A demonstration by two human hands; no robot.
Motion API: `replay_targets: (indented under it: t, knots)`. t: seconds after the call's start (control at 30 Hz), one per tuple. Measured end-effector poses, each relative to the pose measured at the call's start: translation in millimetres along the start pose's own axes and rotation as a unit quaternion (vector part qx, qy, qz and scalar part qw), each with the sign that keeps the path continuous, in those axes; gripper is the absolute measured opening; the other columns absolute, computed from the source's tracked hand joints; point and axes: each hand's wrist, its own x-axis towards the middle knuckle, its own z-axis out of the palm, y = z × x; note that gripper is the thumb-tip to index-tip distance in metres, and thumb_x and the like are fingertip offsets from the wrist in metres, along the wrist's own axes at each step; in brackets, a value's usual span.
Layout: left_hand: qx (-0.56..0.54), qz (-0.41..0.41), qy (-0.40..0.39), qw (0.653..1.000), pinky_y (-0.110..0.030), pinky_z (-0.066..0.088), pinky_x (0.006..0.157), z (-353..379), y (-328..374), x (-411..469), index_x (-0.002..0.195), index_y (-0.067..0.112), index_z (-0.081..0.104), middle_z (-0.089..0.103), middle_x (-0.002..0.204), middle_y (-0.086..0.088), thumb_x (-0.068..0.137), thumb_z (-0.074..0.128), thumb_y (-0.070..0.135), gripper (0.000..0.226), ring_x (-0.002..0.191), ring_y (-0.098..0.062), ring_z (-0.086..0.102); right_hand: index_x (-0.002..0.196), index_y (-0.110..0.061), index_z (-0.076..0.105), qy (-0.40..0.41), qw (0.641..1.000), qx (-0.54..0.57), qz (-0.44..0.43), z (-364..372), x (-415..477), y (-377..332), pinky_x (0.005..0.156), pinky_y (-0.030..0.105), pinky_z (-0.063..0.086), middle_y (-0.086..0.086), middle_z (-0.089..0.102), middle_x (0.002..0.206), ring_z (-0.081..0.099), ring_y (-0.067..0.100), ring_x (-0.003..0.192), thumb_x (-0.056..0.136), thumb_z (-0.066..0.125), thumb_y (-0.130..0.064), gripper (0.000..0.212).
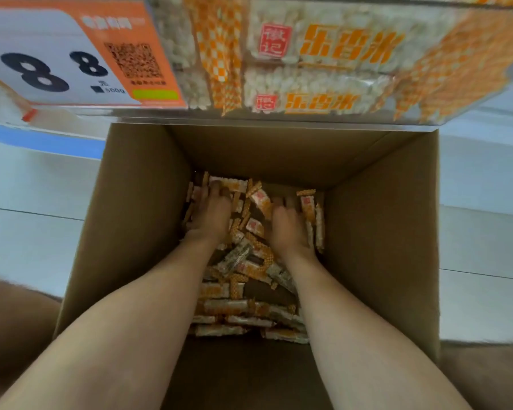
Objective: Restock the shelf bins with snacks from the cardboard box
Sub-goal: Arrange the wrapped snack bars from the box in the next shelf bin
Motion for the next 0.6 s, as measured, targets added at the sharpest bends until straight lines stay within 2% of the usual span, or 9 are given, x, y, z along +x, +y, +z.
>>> replay_targets:
  t: [0.07,0.13,0.2,0.27,0.33,0.4,0.47,0.53,0.6]
  knots:
    - [0.027,0.003,-0.003,1.0,-0.054,0.021,0.126,0.9,-2.9,2.2,0.151,0.008,0.043,0.034,0.159,-0.016,0.089,0.072,0.009,0.068,0.146,-0.039,0.029,0.149,-0.013,0.049,0.021,0.994,0.109,0.021,0.7,0.7,0.2,0.098,0.043,0.052,0.015,0.04,0.156,0.055,0.037,0.131,0.099,0.072,-0.034,0.059]
    - [0.031,0.012,0.018,0.999,-0.054,0.022,0.123,0.5,-3.6,-0.4,0.148,0.013,0.045,0.039,0.156,-0.015,0.088,0.073,0.012,0.067,0.143,-0.039,0.03,0.145,-0.011,0.054,0.04,0.982,0.183,0.025,-0.2,-0.7,1.0,0.099,0.041,0.05,0.015,0.047,0.149,0.053,0.037,0.132,0.098,0.071,-0.04,0.058]
    - [0.003,0.033,0.035,0.999,-0.056,0.024,0.12,1.3,-3.7,-4.7,0.147,0.018,0.044,0.041,0.153,-0.014,0.089,0.073,0.015,0.065,0.141,-0.04,0.03,0.137,-0.01,0.059,0.042,0.969,0.242,0.033,-5.3,-4.1,2.9,0.092,0.035,0.048,0.012,0.059,0.134,0.057,0.033,0.124,0.102,0.066,-0.038,0.045]
    - [-0.057,0.056,0.045,0.996,-0.06,0.014,0.124,-1.3,-2.3,-10.2,0.148,0.023,0.042,0.041,0.153,-0.013,0.096,0.065,0.024,0.057,0.147,-0.042,0.026,0.122,-0.016,0.063,0.039,0.939,0.334,0.068,-13.6,-7.0,4.8,0.084,0.027,0.043,-0.003,0.066,0.105,0.06,0.018,0.102,0.102,0.067,-0.03,0.024]
    - [-0.122,0.076,0.057,0.988,-0.061,0.008,0.125,-12.3,3.0,-21.0,0.148,0.027,0.042,0.043,0.153,-0.01,0.104,0.052,0.032,0.046,0.15,-0.04,0.026,0.111,-0.02,0.064,0.028,0.89,0.444,0.102,-26.1,-11.7,5.5,0.077,0.024,0.043,-0.011,0.066,0.096,0.061,0.011,0.092,0.098,0.071,-0.028,0.017]
    - [-0.174,0.1,0.044,0.979,-0.055,0.022,0.121,-25.7,11.8,-34.3,0.148,0.032,0.043,0.042,0.152,-0.006,0.106,0.051,0.035,0.044,0.143,-0.035,0.034,0.119,-0.017,0.072,0.032,0.866,0.487,0.112,-38.4,-16.3,5.9,0.07,0.025,0.048,-0.003,0.073,0.104,0.067,0.015,0.095,0.094,0.073,-0.033,0.029]
    - [-0.2,0.13,0.036,0.971,-0.05,0.034,0.113,-35.7,20.1,-46.7,0.146,0.036,0.046,0.04,0.149,-0.002,0.104,0.057,0.037,0.043,0.138,-0.033,0.04,0.123,-0.022,0.072,0.017,0.852,0.511,0.11,-49.2,-25.2,7.4,0.079,0.034,0.059,-0.002,0.075,0.109,0.07,0.018,0.099,0.091,0.077,-0.035,0.034]
    - [-0.191,0.156,0.039,0.968,-0.049,0.039,0.108,-44.8,25.3,-56.2,0.143,0.038,0.049,0.04,0.143,-0.001,0.102,0.059,0.04,0.042,0.134,-0.031,0.041,0.127,-0.022,0.07,-0.026,0.841,0.532,0.098,-61.0,-38.1,8.8,0.087,0.043,0.063,-0.001,0.075,0.111,0.073,0.019,0.1,0.087,0.083,-0.035,0.043]
    - [-0.184,0.173,0.024,0.967,-0.045,0.04,0.105,-57.8,27.6,-64.8,0.144,0.035,0.052,0.043,0.141,-0.002,0.101,0.063,0.038,0.045,0.131,-0.029,0.043,0.129,-0.019,0.069,-0.054,0.845,0.525,0.088,-75.0,-51.8,11.2,0.083,0.043,0.065,0.003,0.076,0.113,0.076,0.021,0.098,0.084,0.087,-0.031,0.05]
